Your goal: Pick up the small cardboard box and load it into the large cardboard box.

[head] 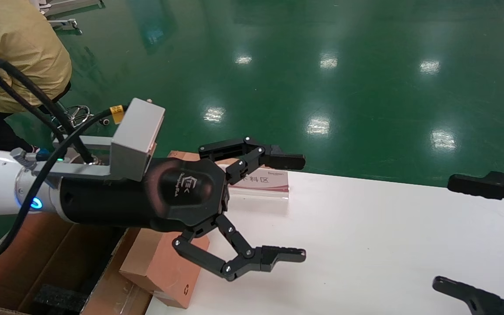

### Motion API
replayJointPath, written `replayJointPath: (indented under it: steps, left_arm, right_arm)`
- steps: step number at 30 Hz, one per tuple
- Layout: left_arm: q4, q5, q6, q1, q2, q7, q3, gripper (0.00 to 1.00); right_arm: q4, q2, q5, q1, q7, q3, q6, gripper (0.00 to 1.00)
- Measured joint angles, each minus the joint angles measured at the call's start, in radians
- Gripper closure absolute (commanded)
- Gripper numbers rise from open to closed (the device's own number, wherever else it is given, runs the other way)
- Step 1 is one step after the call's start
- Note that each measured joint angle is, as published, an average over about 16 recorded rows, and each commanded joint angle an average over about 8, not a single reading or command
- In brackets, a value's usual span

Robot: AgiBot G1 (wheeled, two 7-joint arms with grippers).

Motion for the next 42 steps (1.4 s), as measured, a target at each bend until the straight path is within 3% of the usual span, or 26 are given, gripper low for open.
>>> replayJointPath:
  steps: [26,33,42]
  left_arm:
    - [0.004,0.017,-0.032,0.014,-0.026,-0.041,0.002,0.0]
    - [-0.018,0.068,-0.101,0.037,-0.101,-0.157,0.015,0.0]
    - [-0.064,0.225,-0.149,-0.026,-0.209,-0.439,0.078,0.0]
  right_arm:
    - [0.0,0.0,0.0,0.0,0.0,0.0,0.0,0.0]
    - [0.0,0.0,0.0,0.0,0.0,-0.001,0.0,0.0]
    - [-0.001,0.0,0.001,0.001,-0.001,-0.001,0.0,0.0]
